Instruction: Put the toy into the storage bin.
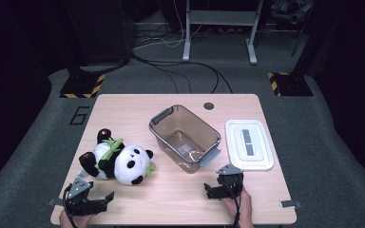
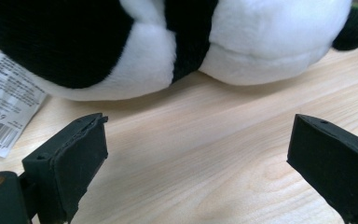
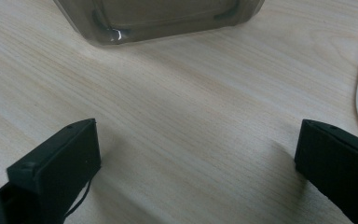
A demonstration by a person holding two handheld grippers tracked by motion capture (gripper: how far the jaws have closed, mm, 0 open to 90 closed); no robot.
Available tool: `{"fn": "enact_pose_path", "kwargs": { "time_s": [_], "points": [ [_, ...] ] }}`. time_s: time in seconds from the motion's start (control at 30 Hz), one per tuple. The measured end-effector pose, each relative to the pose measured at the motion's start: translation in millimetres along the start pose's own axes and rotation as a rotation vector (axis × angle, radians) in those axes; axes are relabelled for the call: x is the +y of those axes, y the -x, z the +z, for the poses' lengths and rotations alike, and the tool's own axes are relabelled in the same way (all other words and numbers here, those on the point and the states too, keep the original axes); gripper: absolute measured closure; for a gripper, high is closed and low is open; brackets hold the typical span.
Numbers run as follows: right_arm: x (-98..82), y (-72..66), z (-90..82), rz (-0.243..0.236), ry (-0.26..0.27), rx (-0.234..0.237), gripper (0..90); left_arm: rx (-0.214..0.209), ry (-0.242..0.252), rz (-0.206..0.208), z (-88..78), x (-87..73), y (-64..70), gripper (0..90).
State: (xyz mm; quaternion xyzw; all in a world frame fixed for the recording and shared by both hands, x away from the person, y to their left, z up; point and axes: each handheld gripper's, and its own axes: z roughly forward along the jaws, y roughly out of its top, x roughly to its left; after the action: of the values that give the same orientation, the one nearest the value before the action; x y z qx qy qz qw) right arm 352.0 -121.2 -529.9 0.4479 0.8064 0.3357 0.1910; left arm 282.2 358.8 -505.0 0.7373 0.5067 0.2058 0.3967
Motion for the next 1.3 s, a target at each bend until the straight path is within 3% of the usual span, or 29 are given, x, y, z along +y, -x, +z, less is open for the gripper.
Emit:
{"fn": "enact_pose_path", "kwargs": {
  "time_s": [0.13,0.4,0.63,0.93,1.13,1.3],
  "points": [
    [0.0,0.0,0.0,0.000,0.000,0.000,0.0,-0.001,0.008,-0.001,-8.4,8.6,-1.4,4.1],
    [0.0,0.0,0.0,0.000,0.000,-0.001,0.0,-0.014,0.033,0.046,-22.0,38.2,4.1,4.0],
    [0.0,0.0,0.0,-0.001,0.000,-0.001,0.0,-0.033,0.033,0.087,-22.2,63.7,8.8,3.8],
    [0.1,-0.4,0.1,0.005,0.002,-0.003,0.0,-0.052,0.040,0.126,-12.5,96.0,12.1,3.8],
    [0.1,-0.5,0.2,0.007,0.003,-0.004,0.0,-0.055,0.048,0.122,-2.8,119.8,6.0,3.6],
    [0.3,-0.6,0.5,0.009,0.004,-0.005,0.0,-0.051,0.018,0.128,11.4,135.9,3.5,3.3]
  ]
}}
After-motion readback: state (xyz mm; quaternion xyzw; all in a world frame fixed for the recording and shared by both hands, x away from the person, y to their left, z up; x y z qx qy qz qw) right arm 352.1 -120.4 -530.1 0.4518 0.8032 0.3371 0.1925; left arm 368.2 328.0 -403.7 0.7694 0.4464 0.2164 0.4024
